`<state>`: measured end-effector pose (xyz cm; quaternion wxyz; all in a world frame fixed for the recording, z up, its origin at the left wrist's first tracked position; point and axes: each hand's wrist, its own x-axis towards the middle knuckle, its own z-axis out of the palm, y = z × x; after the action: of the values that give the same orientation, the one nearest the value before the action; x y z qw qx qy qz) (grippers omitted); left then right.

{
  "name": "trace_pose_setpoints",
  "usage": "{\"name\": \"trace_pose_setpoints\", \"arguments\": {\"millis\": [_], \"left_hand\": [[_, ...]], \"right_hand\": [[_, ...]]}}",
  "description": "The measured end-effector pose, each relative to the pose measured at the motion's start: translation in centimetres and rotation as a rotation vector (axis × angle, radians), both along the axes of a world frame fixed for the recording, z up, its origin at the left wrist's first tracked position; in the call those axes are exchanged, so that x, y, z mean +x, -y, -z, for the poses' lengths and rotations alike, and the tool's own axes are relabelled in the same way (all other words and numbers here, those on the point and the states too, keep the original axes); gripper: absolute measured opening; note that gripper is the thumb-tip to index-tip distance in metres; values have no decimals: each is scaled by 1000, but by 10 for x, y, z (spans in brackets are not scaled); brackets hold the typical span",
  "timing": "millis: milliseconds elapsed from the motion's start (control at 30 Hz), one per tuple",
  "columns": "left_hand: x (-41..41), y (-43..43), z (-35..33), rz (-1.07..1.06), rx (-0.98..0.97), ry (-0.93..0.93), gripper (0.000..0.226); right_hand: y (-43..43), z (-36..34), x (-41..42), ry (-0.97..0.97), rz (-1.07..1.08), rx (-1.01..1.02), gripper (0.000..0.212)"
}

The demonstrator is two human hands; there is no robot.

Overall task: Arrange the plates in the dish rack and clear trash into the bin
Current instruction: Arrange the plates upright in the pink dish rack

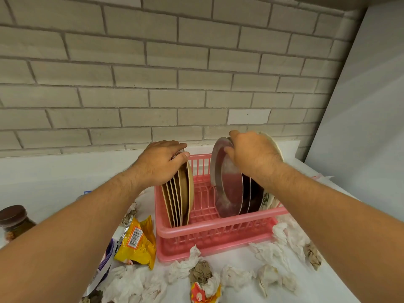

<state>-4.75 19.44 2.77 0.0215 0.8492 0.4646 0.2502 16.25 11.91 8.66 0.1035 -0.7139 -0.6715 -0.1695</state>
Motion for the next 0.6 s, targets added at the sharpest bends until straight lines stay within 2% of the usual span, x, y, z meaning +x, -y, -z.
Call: {"name": "trace_pose_setpoints", "arguments": {"millis": [133,200,400,500,600], "left_hand": [[0,-1,0,7,-14,0,49],[1,-1,0,8,-22,8,48],[4,-1,-1,19,-21,40,45],[3,-1,-2,24,-45,89,43],[-2,-3,-5,12,-96,124,42]], "right_hand": [[6,-16,-1,-98,-27,90,33],[12,-8,-9,-161,-106,138,33],[25,67,-59,-739,-322,-25,28],[27,90,-72,-836,-360,8,27],[25,96,-74,-826,-359,57,28]]}}
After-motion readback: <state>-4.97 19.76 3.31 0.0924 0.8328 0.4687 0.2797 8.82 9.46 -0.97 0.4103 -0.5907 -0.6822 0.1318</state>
